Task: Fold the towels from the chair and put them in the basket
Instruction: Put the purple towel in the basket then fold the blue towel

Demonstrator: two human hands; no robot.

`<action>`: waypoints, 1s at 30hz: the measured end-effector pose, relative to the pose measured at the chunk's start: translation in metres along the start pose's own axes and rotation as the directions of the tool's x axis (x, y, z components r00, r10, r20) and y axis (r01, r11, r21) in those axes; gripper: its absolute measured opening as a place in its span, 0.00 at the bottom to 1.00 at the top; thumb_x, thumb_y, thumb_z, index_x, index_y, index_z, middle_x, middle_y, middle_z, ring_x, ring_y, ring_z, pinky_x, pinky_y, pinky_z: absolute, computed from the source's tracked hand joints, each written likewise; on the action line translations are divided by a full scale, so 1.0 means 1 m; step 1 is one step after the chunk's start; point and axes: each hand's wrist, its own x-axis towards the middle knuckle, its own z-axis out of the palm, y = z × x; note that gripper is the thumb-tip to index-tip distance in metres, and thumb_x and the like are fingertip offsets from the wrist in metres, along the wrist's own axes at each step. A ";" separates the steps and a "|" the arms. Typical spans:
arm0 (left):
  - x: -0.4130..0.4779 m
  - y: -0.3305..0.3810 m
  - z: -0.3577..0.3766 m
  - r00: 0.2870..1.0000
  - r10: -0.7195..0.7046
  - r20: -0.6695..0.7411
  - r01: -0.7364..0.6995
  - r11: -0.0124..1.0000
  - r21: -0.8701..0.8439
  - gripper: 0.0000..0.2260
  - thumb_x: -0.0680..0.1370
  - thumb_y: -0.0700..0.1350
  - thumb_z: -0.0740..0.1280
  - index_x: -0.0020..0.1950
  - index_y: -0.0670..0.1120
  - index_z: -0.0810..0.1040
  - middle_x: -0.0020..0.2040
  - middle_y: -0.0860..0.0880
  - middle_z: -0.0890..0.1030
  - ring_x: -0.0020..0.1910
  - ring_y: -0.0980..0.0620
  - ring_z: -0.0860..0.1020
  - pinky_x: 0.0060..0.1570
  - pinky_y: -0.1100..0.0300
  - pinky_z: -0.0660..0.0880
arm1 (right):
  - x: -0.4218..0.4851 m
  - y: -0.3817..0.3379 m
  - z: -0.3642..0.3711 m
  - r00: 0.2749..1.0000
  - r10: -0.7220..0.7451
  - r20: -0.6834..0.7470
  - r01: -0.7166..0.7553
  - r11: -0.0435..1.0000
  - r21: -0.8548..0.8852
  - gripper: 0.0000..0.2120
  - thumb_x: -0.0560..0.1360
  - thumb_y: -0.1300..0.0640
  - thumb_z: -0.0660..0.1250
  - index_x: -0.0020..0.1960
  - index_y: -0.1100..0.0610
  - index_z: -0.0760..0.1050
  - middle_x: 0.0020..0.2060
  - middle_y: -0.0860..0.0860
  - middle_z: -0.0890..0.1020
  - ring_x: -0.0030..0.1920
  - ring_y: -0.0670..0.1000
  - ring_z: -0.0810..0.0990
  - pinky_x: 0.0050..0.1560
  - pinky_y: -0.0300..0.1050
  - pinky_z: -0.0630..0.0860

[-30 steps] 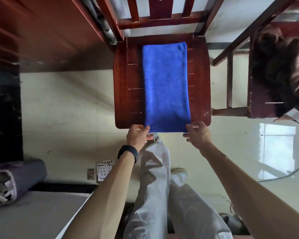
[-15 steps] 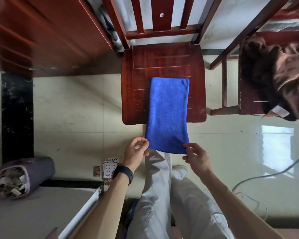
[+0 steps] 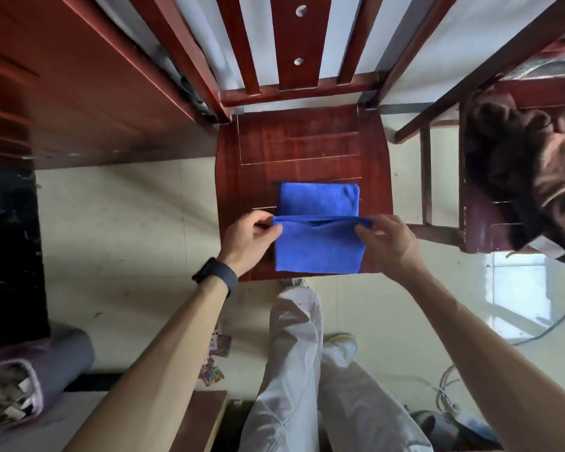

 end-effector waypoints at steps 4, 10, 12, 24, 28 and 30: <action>0.057 0.004 0.013 0.995 -0.100 -0.024 0.098 0.990 -0.100 0.07 0.77 0.47 0.70 0.53 0.46 0.80 0.37 0.55 0.79 0.41 0.55 0.80 0.42 0.70 0.71 | 0.054 -0.006 0.011 0.991 0.131 -0.005 -0.130 0.986 0.109 0.13 0.79 0.46 0.66 0.60 0.49 0.79 0.49 0.46 0.83 0.52 0.50 0.82 0.56 0.47 0.77; 0.097 0.004 0.030 0.991 -0.103 -0.082 0.102 0.995 -0.005 0.10 0.77 0.47 0.70 0.55 0.43 0.81 0.43 0.50 0.82 0.42 0.55 0.78 0.41 0.70 0.68 | 0.085 -0.006 0.027 0.964 0.261 -0.049 -0.252 0.957 0.145 0.14 0.80 0.48 0.64 0.61 0.54 0.78 0.50 0.47 0.81 0.49 0.50 0.77 0.51 0.41 0.71; 0.101 0.003 0.031 0.991 -0.098 -0.089 0.100 0.995 0.013 0.10 0.77 0.48 0.69 0.54 0.43 0.81 0.43 0.51 0.81 0.43 0.54 0.78 0.42 0.68 0.68 | 0.088 -0.007 0.028 0.959 0.276 -0.063 -0.265 0.953 0.146 0.14 0.81 0.48 0.64 0.61 0.55 0.77 0.49 0.47 0.80 0.48 0.49 0.76 0.50 0.40 0.69; 0.091 0.002 0.045 0.967 0.121 -0.224 -0.033 0.933 0.359 0.12 0.80 0.49 0.63 0.60 0.45 0.73 0.53 0.45 0.81 0.50 0.40 0.79 0.43 0.49 0.75 | 0.093 -0.010 0.041 0.959 0.217 -0.181 -0.217 0.976 0.018 0.16 0.79 0.42 0.64 0.56 0.54 0.73 0.48 0.49 0.79 0.49 0.53 0.77 0.49 0.43 0.68; 0.063 -0.005 0.062 0.882 0.420 -0.214 -0.192 0.735 0.650 0.22 0.77 0.49 0.63 0.70 0.45 0.72 0.69 0.45 0.73 0.67 0.43 0.72 0.63 0.44 0.68 | 0.058 -0.003 0.065 0.910 -0.012 -0.414 -0.054 0.988 -0.146 0.22 0.79 0.46 0.65 0.67 0.57 0.70 0.64 0.56 0.73 0.63 0.58 0.72 0.61 0.49 0.67; 0.053 -0.012 0.074 0.873 0.486 -0.044 -0.319 0.636 0.702 0.26 0.78 0.51 0.62 0.75 0.46 0.67 0.77 0.48 0.65 0.76 0.46 0.63 0.71 0.41 0.58 | 0.041 0.003 0.080 0.909 -0.211 -0.359 0.077 0.933 -0.352 0.23 0.80 0.48 0.64 0.72 0.56 0.69 0.73 0.55 0.69 0.71 0.57 0.69 0.67 0.54 0.66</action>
